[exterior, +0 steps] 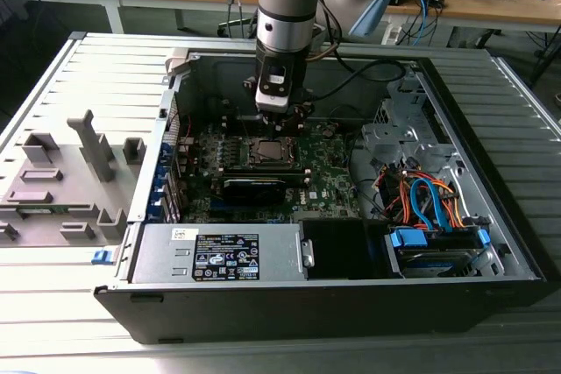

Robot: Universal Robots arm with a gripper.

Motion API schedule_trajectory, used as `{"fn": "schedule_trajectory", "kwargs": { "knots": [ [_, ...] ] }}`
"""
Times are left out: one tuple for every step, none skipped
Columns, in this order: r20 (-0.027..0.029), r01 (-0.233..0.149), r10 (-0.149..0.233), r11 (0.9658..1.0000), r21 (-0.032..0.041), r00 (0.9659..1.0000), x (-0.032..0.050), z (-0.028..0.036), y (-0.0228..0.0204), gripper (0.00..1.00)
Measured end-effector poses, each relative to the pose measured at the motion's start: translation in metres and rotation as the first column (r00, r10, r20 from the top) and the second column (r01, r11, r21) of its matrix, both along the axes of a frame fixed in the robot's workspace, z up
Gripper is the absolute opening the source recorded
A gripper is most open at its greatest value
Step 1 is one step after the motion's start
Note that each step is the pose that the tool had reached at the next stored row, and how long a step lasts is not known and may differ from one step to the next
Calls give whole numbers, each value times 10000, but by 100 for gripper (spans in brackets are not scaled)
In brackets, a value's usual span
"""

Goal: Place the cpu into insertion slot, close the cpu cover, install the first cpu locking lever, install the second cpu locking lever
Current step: 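Install the first cpu locking lever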

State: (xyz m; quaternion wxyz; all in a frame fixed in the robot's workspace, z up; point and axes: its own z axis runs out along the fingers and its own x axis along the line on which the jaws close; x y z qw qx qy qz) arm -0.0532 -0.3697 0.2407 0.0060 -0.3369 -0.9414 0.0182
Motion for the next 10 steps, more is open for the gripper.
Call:
{"fn": "schedule_trajectory", "kwargs": {
  "knots": [
    [0, -50, 50, 10000, 0, 10000, 0, 0, 0, 11],
    [0, -74, 74, 10000, 0, 10000, 0, 0, 0, 11],
    [0, -103, 103, 9999, 0, 9999, 0, 0, 0, 11],
    [0, -126, 126, 9999, 0, 9999, 0, 0, 0, 11],
    [-1, -155, 155, 9999, 0, 9999, 0, 0, 0, 11],
    [0, -186, 186, 9998, 0, 9998, 0, 0, 0, 11],
    [0, -212, 212, 9998, 0, 9998, 0, 0, 0, 11],
    [-1, -242, 242, 9997, 0, 9997, 0, 0, 0, 11],
    [-1, -265, 265, 9996, 0, 9996, 0, 0, 0, 11],
    [0, -303, 303, 9995, 0, 9995, 0, 0, 0, 11]
  ]
}}
